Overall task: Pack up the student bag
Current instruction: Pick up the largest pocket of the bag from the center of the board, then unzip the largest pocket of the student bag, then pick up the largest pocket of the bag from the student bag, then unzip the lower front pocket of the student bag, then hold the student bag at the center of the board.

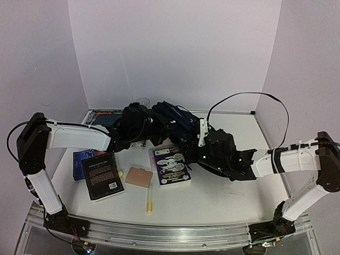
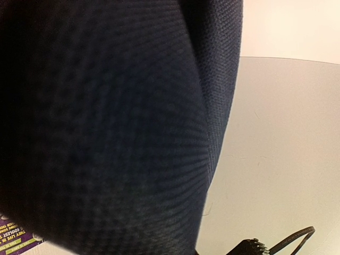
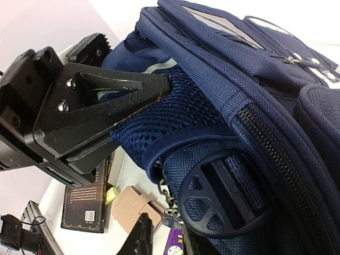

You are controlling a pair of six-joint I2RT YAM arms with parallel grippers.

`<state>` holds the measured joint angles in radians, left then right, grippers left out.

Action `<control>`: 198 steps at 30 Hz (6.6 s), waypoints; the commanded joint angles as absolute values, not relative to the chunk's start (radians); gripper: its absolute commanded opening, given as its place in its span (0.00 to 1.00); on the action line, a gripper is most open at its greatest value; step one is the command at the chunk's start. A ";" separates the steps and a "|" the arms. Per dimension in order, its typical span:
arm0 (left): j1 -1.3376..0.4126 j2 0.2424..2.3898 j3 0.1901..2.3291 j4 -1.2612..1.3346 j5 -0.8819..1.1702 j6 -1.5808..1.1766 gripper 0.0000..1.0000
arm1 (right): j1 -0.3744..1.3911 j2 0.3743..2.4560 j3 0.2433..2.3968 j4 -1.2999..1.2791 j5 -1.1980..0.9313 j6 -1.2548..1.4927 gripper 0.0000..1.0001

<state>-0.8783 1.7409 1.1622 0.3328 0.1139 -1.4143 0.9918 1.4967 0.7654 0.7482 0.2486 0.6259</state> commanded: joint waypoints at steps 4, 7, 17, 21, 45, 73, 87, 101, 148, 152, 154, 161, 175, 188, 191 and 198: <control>-0.885 1.685 1.221 0.474 0.149 -1.419 0.00 | 0.983 1.531 0.813 0.753 0.372 0.668 0.27; -0.885 1.686 1.222 0.474 0.150 -1.416 0.00 | 0.983 1.536 0.825 0.746 0.373 0.664 0.21; -0.884 1.687 1.216 0.474 0.142 -1.401 0.00 | 0.983 1.477 0.770 0.725 0.321 0.636 0.00; -0.870 1.690 1.209 0.473 0.146 -1.385 0.00 | 0.982 1.421 0.741 0.665 0.296 0.619 0.00; -0.731 1.895 1.442 0.213 0.444 -1.003 0.00 | 0.984 0.932 0.790 -0.318 0.139 0.568 0.00; -0.748 1.919 1.514 0.106 0.385 -1.048 0.00 | 1.074 1.370 0.993 -0.237 0.346 0.976 0.35; -0.753 1.899 1.474 0.149 0.423 -1.092 0.00 | 1.102 1.619 1.167 -0.421 0.467 1.203 0.43; -0.755 1.891 1.465 0.152 0.476 -1.088 0.00 | 1.102 1.766 1.265 -0.552 0.582 1.315 0.28; -0.680 1.977 1.599 -0.149 0.419 -0.793 0.51 | 1.065 1.492 1.026 -0.431 0.319 1.049 0.37; -0.688 1.903 1.511 -0.149 0.361 -0.806 0.62 | 1.038 1.474 0.945 -0.358 0.284 1.034 0.43; -0.696 1.875 1.463 -0.149 0.344 -0.818 0.64 | 1.033 1.470 0.909 -0.300 0.262 1.019 0.45; -0.775 1.814 1.350 -0.128 0.306 -0.871 0.67 | 1.008 1.496 0.815 -0.099 0.188 0.996 0.47; -0.836 1.811 1.234 -0.004 0.320 -1.006 0.67 | 0.944 1.531 0.766 0.086 0.134 1.027 0.34; -0.886 1.891 1.235 0.084 0.326 -1.091 0.67 | 0.943 1.466 0.809 0.058 0.067 0.965 0.00; -0.893 1.913 1.247 0.109 0.331 -1.119 0.67 | 0.943 1.441 0.838 0.040 0.053 0.928 0.00; -0.919 1.965 1.286 0.149 0.356 -1.179 0.67 | 0.945 1.395 0.921 0.008 0.022 0.843 0.00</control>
<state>-0.8966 1.9379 1.2361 0.0793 0.3286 -1.1297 0.9428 1.4583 0.8439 0.0302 0.0386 0.9217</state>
